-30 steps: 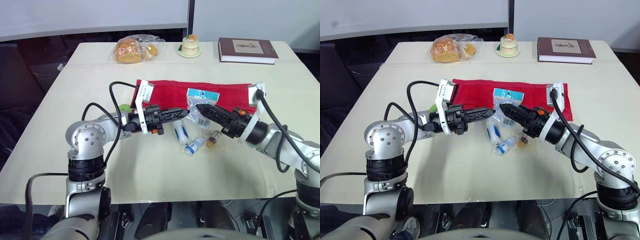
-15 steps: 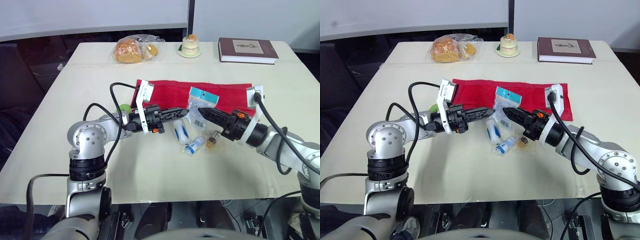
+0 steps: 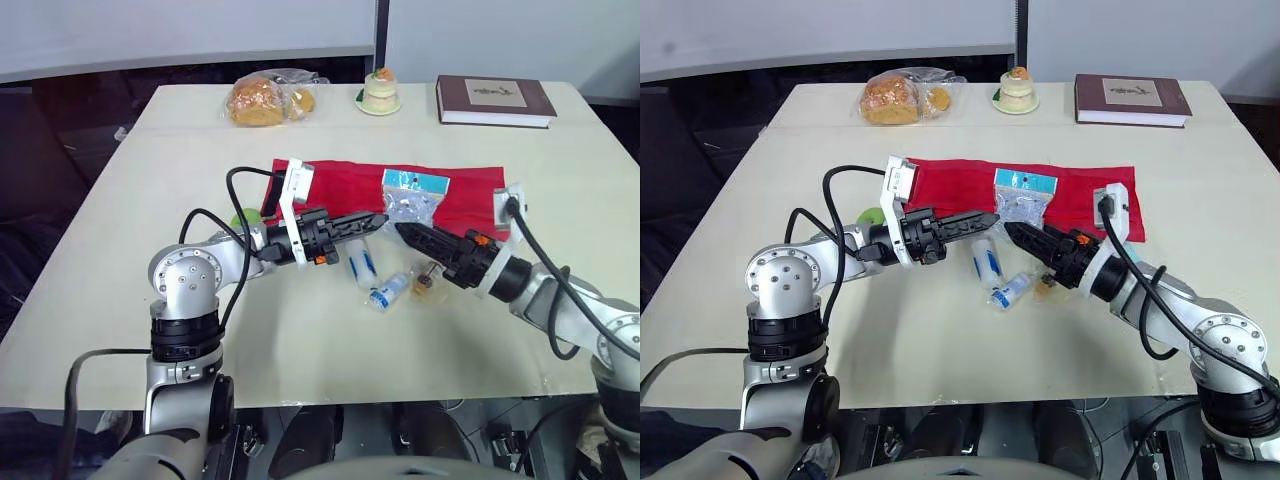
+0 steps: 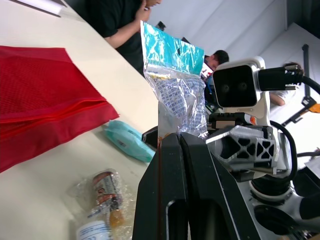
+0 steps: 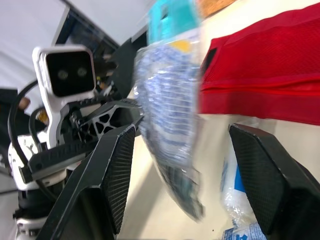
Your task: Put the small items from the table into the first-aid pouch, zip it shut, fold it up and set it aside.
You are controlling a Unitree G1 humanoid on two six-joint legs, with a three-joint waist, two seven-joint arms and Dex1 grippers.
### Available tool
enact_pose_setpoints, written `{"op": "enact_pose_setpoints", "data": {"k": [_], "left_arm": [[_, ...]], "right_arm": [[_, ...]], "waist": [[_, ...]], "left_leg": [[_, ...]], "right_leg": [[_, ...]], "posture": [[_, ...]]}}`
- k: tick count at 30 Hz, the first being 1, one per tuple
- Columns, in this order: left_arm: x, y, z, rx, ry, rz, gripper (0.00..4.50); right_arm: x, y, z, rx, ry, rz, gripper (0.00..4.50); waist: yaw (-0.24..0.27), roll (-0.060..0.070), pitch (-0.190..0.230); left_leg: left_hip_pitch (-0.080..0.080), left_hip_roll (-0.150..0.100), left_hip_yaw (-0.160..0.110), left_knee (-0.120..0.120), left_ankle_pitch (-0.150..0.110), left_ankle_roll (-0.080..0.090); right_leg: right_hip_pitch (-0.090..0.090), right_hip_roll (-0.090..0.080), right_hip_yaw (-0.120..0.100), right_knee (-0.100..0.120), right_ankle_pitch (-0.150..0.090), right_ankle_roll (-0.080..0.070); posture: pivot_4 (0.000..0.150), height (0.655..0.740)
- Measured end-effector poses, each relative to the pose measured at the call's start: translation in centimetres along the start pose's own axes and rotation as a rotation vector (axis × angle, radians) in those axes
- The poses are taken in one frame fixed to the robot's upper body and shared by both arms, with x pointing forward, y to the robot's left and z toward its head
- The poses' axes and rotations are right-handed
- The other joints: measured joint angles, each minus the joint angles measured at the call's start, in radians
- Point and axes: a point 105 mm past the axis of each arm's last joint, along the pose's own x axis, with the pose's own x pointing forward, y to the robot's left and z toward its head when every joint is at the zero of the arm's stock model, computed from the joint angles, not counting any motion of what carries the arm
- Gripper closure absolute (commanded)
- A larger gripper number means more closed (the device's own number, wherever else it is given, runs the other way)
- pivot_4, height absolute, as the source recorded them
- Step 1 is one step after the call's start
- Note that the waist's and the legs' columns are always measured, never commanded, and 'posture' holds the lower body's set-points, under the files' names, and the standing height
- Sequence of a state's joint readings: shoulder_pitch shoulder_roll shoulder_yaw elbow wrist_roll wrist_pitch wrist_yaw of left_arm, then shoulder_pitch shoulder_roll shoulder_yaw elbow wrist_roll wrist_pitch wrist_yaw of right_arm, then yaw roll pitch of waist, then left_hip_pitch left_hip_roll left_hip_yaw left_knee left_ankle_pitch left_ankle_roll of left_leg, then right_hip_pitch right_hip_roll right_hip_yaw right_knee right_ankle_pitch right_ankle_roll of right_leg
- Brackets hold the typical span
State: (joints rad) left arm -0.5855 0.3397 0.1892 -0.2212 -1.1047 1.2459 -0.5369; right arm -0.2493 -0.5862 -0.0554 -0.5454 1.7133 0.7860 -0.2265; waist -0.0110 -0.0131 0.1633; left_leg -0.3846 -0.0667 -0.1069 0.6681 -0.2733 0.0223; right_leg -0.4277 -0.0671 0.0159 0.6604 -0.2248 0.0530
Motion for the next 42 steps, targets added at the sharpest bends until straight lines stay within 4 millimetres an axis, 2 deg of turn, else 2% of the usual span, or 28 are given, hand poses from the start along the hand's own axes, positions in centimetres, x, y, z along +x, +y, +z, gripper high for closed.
{"op": "enact_pose_setpoints", "data": {"k": [4,5,19,22,24,28,30,33,36,40,42], "left_arm": [[-0.1,0.2,0.1,0.005,-0.006,0.015,4.5],[-0.1,0.2,0.1,0.005,-0.006,0.016,4.5],[0.1,0.5,-0.1,0.015,-0.008,0.033,4.5],[0.0,0.9,0.0,0.042,-0.012,0.059,3.75],[-0.7,1.7,0.2,0.069,-0.015,0.111,2.9],[-2.5,4.1,0.8,0.139,-0.024,0.238,0.86],[-3.2,5.4,1.3,0.209,-0.023,0.315,0.02],[-5.1,8.5,1.9,0.352,0.004,0.49,0.02],[-6.8,11.2,2.5,0.576,0.098,0.631,0.02],[-9.3,13.8,3.1,0.896,0.297,0.747,0.02],[-9.6,14.5,3.6,1.007,0.35,0.757,0.02]], "right_arm": [[-0.2,0.2,0.2,0.003,-0.008,0.015,4.13],[-0.2,0.3,0.2,0.002,-0.009,0.02,4.38],[-0.1,0.1,0.3,-0.017,-0.018,0.007,4.5],[-0.1,0.0,0.3,-0.021,-0.019,0.003,4.5],[-0.2,0.0,0.3,-0.024,-0.016,0.0,4.5],[-0.4,-0.2,0.2,-0.028,-0.011,-0.001,4.5],[-0.5,-0.3,0.1,-0.022,-0.011,-0.005,4.5],[-0.6,-0.3,0.0,-0.021,-0.012,-0.008,4.5],[-0.7,-0.2,-0.1,-0.028,-0.011,-0.008,4.5],[-0.8,-0.4,-0.1,-0.026,-0.018,-0.02,4.5],[-0.8,-0.5,0.1,-0.029,-0.027,-0.025,4.5]], "waist": [[0.0,0.0,0.0],[0.0,0.0,0.0],[0.0,0.0,0.0],[0.0,0.0,0.0],[-0.001,0.0,0.0],[0.0,0.0,0.0],[0.003,0.0,0.0],[0.004,0.0,0.0],[0.004,0.0,0.0],[0.004,0.0,0.0],[0.006,0.0,0.0]], "left_leg": [[0.0,0.0,0.0,0.0,0.0,0.0],[0.0,0.0,0.0,0.0,0.0,0.0],[0.0,0.0,0.0,0.0,0.0,0.0],[0.0,0.0,0.0,0.0,0.0,0.0],[0.001,0.0,0.001,-0.001,0.0,0.0],[0.0,0.0,0.001,-0.001,0.0,0.0],[0.0,0.0,0.001,-0.001,0.0,0.0],[0.0,0.0,0.001,-0.001,0.0,0.0],[0.0,0.0,0.001,-0.001,-0.001,0.001],[0.0,0.0,0.001,-0.002,-0.002,0.004],[-0.001,0.0,0.0,-0.001,-0.002,0.004]], "right_leg": [[0.0,0.0,0.0,0.0,0.0,0.0],[0.0,0.0,0.0,0.0,0.0,0.0],[0.0,0.0,0.0,0.0,0.0,0.0],[0.0,0.0,0.0,0.0,0.0,0.0],[0.0,0.0,0.0,0.0,0.0,0.0],[0.0,0.001,0.0,-0.001,0.0,0.0],[0.0,0.0,0.0,-0.001,0.0,0.0],[0.0,-0.001,0.0,-0.001,0.0,0.0],[0.0,-0.003,0.0,-0.002,0.0,0.0],[-0.001,-0.004,0.001,-0.002,0.0,0.0],[-0.001,-0.004,0.001,-0.003,0.0,0.0]], "posture": [[0.15,0.7289],[0.15,0.7289],[0.15,0.7289],[0.15,0.7289],[0.15,0.7289],[0.15,0.7289],[0.15,0.7289],[0.15,0.7289],[0.15,0.7289],[0.15,0.7289],[0.15,0.7289]]}}
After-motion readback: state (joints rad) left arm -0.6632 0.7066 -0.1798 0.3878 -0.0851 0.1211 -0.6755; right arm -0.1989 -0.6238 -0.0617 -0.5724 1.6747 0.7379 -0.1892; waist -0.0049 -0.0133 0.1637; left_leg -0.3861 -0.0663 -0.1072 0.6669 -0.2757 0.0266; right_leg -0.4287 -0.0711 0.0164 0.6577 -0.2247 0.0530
